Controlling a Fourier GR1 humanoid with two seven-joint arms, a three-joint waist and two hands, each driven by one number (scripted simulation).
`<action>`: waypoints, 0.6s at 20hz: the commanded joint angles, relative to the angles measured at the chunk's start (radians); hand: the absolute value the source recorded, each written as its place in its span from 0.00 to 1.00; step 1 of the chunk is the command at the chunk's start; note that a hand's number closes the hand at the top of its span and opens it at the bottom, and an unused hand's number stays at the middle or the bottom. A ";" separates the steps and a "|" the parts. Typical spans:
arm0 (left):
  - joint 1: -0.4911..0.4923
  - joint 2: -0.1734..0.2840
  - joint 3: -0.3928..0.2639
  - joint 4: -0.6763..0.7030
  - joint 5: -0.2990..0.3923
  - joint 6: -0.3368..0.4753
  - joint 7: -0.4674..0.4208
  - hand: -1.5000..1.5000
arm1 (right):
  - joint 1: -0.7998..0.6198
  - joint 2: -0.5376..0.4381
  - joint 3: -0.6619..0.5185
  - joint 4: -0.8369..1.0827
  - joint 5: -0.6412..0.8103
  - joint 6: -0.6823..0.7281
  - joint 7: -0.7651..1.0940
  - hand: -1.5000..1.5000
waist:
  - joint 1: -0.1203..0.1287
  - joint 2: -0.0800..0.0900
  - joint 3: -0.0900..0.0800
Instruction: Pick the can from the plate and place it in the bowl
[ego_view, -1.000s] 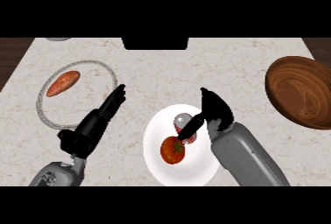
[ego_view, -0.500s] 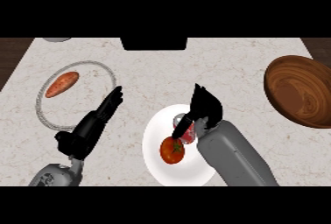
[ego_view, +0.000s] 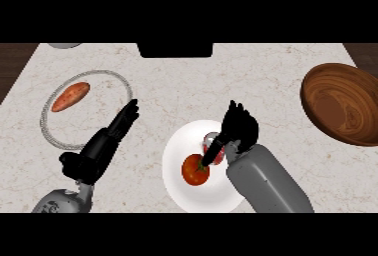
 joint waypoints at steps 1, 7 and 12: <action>0.010 0.014 0.009 -0.007 0.017 -0.036 -0.003 0.50 | 0.045 0.015 0.011 -0.030 0.037 0.045 0.235 0.00 | -0.003 0.002 0.000; -0.025 -0.028 -0.002 -0.025 -0.004 -0.005 0.038 0.50 | 0.119 0.015 0.026 -0.047 0.027 0.006 0.235 0.00 | 0.008 0.006 0.002; -0.018 -0.041 -0.008 0.003 -0.035 -0.004 0.016 0.50 | 0.151 0.015 0.024 -0.055 0.050 -0.015 0.216 0.00 | 0.011 0.008 0.002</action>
